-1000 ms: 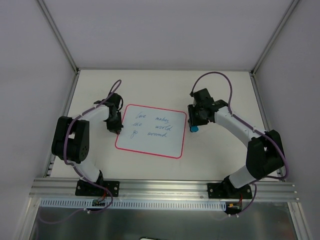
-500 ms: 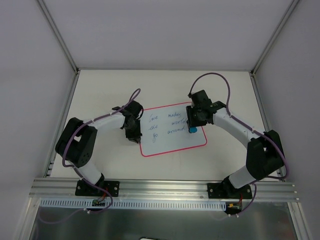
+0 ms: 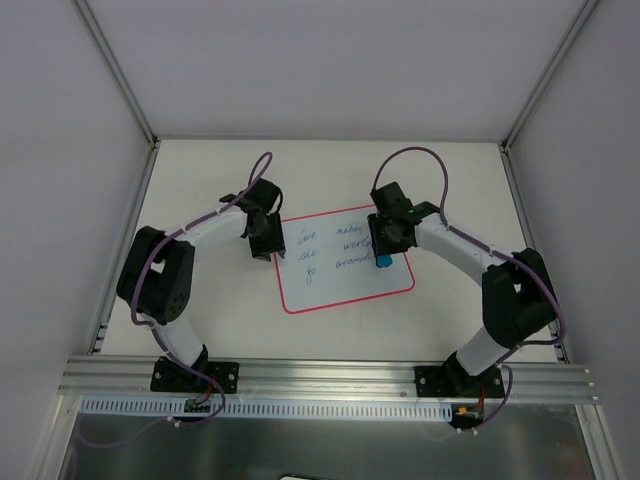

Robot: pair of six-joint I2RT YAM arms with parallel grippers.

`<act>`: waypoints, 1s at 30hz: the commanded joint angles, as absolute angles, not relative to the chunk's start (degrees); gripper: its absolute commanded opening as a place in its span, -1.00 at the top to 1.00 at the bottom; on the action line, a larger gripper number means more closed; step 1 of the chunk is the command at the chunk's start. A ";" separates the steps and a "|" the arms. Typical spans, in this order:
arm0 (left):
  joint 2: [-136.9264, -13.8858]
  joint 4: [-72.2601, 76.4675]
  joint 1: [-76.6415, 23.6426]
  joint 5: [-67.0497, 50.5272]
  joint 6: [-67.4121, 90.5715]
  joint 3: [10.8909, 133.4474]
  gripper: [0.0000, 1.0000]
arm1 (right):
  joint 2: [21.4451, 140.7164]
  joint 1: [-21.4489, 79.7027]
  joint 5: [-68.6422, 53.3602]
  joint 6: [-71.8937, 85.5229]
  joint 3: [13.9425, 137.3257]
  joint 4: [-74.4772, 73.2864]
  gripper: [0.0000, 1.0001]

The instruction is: Erase the whiteboard

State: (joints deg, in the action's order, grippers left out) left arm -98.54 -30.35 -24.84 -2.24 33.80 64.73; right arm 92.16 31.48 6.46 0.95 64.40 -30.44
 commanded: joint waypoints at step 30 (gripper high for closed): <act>-105.03 -27.51 -22.85 -6.24 31.38 61.79 1.00 | 117.14 44.11 8.01 7.38 85.07 -37.79 0.98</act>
State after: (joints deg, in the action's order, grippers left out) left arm -103.94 -26.17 -22.76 -4.47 31.59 65.08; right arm 113.84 40.21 12.14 4.25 82.19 -36.05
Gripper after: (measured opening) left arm 0.020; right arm 0.378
